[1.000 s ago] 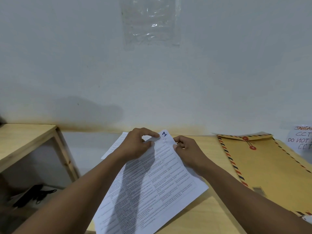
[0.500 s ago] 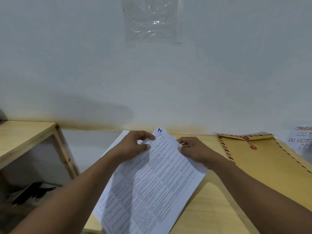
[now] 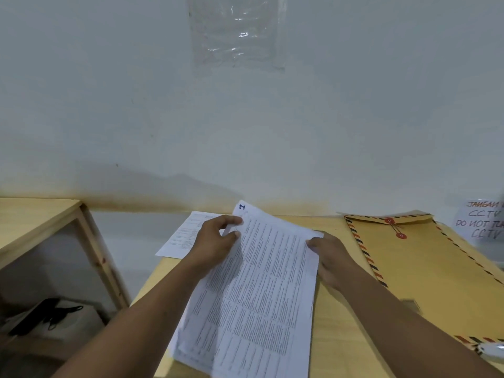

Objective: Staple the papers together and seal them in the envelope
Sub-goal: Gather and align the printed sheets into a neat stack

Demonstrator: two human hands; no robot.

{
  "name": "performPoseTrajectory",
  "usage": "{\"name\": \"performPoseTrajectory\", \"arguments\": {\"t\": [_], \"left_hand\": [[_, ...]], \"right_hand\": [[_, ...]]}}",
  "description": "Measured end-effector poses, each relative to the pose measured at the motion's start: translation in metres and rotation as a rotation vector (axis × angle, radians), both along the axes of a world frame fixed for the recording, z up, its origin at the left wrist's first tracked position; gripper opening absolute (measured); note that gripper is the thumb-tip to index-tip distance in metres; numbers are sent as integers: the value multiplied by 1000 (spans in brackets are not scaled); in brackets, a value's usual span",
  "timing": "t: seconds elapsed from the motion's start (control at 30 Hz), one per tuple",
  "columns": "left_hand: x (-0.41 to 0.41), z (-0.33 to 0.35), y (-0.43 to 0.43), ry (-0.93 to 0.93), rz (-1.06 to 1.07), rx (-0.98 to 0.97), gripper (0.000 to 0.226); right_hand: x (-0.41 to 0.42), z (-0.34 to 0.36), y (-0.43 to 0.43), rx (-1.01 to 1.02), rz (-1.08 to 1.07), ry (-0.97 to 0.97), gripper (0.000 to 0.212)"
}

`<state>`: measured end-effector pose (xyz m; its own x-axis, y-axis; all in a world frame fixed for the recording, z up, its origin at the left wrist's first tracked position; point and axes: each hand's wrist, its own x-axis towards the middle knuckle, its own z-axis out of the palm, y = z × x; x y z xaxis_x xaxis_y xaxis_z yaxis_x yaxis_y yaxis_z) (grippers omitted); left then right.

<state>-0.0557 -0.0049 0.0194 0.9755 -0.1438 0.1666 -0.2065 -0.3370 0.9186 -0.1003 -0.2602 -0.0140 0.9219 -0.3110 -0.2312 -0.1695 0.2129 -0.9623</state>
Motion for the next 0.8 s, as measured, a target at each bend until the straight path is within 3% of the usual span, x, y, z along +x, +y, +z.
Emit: {"name": "performPoseTrajectory", "arguments": {"t": [0.17,0.33,0.4,0.53,0.63,0.7,0.8], "left_hand": [[-3,-5,-3,66,-19,89,28],[2,-4,28,8,22,174,33],[2,1,44,10,5,189,35],[7,12,80,53,-91,233,35],[14,17,98,70,-134,324,37],[17,20,106,97,-151,357,36],[19,21,110,120,-167,377,36]], "right_hand": [[5,-6,20,-97,-23,35,40],[3,-4,28,-191,117,118,8],[9,-2,32,-231,136,115,8],[33,-6,45,-643,96,20,21],[45,-18,54,-1013,320,-65,30],[50,-25,59,-1240,444,24,31],[49,-18,63,-1297,390,-11,35]]}}
